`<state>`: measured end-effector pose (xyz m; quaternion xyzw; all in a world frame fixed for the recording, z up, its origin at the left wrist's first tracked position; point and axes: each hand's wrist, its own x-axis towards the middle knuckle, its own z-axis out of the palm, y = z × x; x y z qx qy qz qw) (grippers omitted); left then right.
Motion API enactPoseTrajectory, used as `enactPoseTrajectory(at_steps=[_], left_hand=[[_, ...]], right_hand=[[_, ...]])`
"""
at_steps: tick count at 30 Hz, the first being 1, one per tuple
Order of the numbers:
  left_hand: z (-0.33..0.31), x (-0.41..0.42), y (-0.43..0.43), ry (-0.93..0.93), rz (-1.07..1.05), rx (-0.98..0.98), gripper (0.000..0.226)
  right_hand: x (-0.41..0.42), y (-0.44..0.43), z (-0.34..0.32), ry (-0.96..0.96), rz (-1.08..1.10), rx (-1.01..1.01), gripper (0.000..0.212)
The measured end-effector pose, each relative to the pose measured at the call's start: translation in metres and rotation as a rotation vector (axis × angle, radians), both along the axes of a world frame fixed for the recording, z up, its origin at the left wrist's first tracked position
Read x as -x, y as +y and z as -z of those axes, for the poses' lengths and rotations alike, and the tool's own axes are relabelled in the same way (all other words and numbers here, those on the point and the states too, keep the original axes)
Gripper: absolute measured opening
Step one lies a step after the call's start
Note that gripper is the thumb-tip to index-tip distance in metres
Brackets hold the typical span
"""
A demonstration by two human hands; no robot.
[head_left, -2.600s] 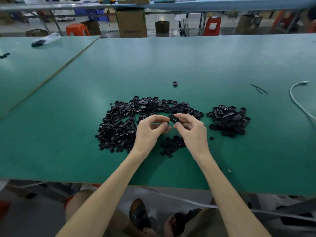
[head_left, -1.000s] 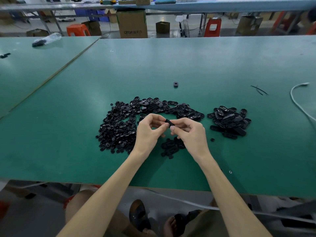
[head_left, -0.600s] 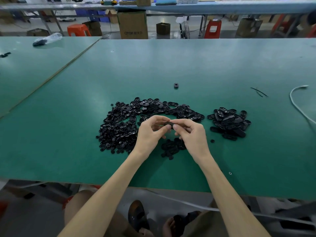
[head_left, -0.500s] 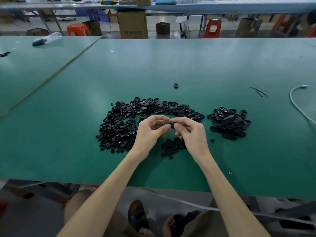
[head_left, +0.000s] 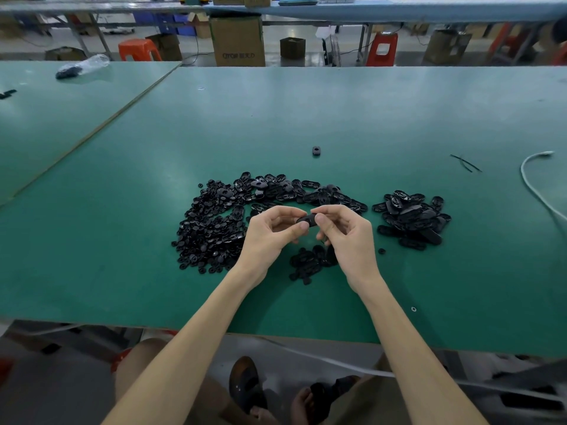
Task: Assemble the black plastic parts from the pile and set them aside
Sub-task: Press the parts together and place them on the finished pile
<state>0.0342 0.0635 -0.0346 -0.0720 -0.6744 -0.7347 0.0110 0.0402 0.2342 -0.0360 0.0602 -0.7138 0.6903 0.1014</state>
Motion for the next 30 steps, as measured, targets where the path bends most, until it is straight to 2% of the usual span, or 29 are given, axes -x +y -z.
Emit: enactPoseTrajectory(at_steps=[9, 15, 24, 30], left_hand=[[0.0007, 0.0004, 0.0001, 0.01, 0.022, 0.023, 0.017], [0.0, 0.0004, 0.0008, -0.001, 0.029, 0.034, 0.016], [-0.0008, -0.0012, -0.002, 0.027, -0.034, -0.01, 0.016], [0.0002, -0.0012, -0.0025, -0.004, -0.052, -0.034, 0.016]], right_hand=[[0.0017, -0.0006, -0.0001, 0.008, -0.015, 0.024, 0.013], [0.0014, -0.0002, -0.0015, 0.017, -0.034, 0.033, 0.025], [0.0011, -0.0021, 0.0001, -0.023, -0.048, -0.033, 0.01], [-0.0003, -0.0027, -0.0014, -0.047, -0.089, -0.006, 0.012]])
